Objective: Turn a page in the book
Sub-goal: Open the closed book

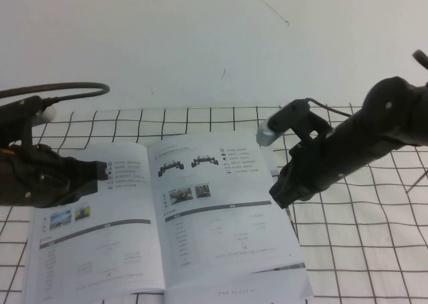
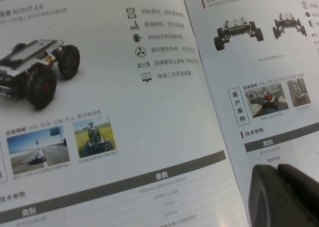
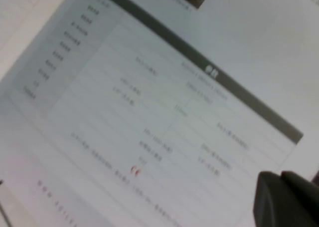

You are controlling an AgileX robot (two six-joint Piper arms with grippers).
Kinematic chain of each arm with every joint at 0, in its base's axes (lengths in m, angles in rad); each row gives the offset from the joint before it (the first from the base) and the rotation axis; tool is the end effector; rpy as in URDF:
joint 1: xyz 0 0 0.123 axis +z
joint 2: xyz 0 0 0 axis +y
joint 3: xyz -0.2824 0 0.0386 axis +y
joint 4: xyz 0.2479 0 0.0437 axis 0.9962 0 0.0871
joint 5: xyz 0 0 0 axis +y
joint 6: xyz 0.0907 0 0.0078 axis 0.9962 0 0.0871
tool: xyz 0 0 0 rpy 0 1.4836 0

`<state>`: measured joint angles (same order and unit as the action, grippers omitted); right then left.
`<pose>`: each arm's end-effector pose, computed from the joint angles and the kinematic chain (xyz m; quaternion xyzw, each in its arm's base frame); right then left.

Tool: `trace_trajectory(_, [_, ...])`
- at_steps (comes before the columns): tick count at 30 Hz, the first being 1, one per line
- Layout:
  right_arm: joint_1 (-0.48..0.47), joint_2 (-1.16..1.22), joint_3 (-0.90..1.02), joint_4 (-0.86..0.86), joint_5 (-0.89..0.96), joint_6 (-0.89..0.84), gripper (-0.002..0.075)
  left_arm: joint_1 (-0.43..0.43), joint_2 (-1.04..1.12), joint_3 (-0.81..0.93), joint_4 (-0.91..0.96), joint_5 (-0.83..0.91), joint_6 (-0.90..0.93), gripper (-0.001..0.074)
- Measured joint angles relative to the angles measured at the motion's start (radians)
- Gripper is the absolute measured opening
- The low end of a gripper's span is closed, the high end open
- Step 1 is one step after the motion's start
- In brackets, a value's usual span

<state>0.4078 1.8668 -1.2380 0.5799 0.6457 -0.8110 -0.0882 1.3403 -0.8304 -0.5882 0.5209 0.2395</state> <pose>0.3406 0.1799 0.1946 -0.3815 0.8809 0.1715 0.2215 0.2640 -0.0486 0.2571 -0.0436 0.9299 -0.1919 0.3106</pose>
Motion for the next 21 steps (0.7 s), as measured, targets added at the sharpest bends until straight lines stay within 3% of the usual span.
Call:
trace_trajectory(10, [0.004, 0.203, -0.148, -0.032, 0.098, 0.009, -0.0001, 0.0, 0.0, 0.0, -0.015, 0.046, 0.04, -0.0003])
trace_trajectory(21, [0.008, 0.223, -0.158, -0.287, 0.29, 0.165, -0.0001, 0.0, 0.0, 0.0, -0.187, 0.07, 0.191, -0.0003])
